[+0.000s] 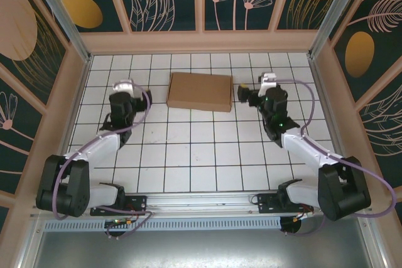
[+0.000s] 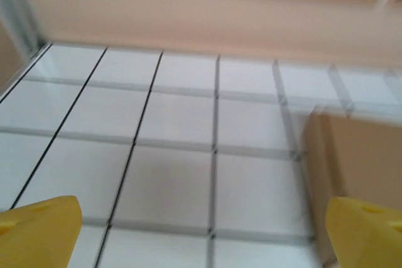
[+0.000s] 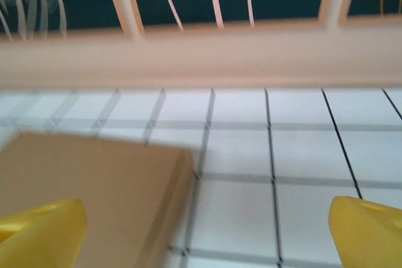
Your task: Fold the paper box
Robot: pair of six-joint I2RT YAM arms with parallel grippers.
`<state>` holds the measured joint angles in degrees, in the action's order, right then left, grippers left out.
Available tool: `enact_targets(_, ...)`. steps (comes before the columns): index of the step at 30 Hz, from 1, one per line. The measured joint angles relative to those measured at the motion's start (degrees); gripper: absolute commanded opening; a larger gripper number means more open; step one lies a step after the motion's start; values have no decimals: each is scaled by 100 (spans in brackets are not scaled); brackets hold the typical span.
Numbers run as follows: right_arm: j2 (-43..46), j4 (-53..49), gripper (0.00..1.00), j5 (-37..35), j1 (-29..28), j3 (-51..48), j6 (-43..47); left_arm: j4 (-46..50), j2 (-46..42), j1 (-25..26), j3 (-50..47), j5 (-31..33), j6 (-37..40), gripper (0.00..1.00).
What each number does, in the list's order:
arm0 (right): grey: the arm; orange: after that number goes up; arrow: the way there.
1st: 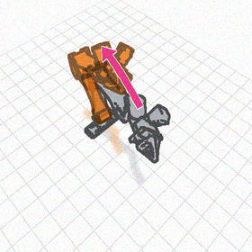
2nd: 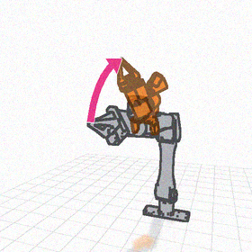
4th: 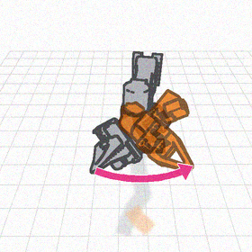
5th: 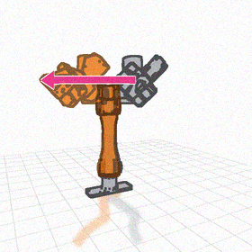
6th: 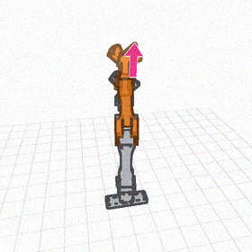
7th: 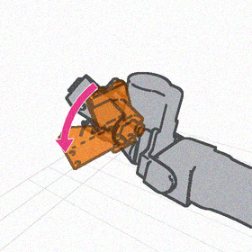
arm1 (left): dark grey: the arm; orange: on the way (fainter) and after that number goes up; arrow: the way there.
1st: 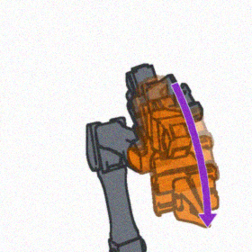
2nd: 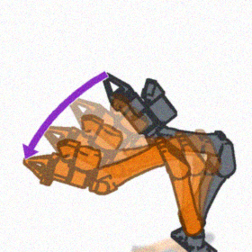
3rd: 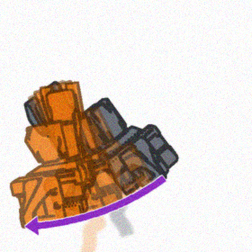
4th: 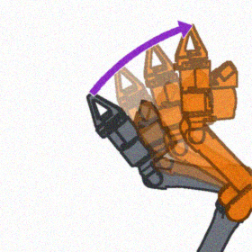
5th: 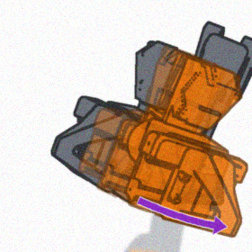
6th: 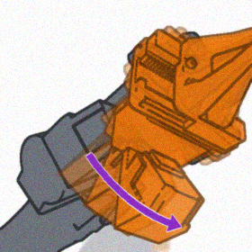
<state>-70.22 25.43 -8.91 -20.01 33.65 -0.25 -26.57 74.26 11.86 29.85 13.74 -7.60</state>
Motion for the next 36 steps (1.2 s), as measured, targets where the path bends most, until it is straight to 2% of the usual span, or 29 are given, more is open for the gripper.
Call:
enact_targets(3,-2,94,99,-175,234,-621,295,-721,-170,-96,-1180,157,291,99)
enact_targets(6,-55,374,99,-378,826,-1045,267,-1613,-275,-282,-1985,435,269,99)
enact_targets(10,-260,1401,99,-164,1631,-1646,96,-3023,-22,-551,-2199,483,308,99)
enact_targets(14,-741,2726,99,304,2153,-2197,-175,-4411,1027,-868,-2076,103,343,99)
enact_targets(16,-975,3451,99,581,2376,-2369,-278,-4391,1250,-1029,-2004,-173,350,99)
enact_targets(18,-1412,4774,99,774,2618,-2828,-387,-4393,1287,-1123,-1884,-435,352,99)
enact_targets(20,-1860,5268,99,962,2677,-3106,-435,-4406,1287,-1139,-1764,-584,350,99)
enact_targets(27,-1989,5056,99,901,2153,-2131,-262,-4419,1287,-1150,-1659,-728,350,99)
enact_targets(36,-1989,5047,99,780,2140,-2129,-170,-4419,1287,-1150,-1659,-732,350,99)
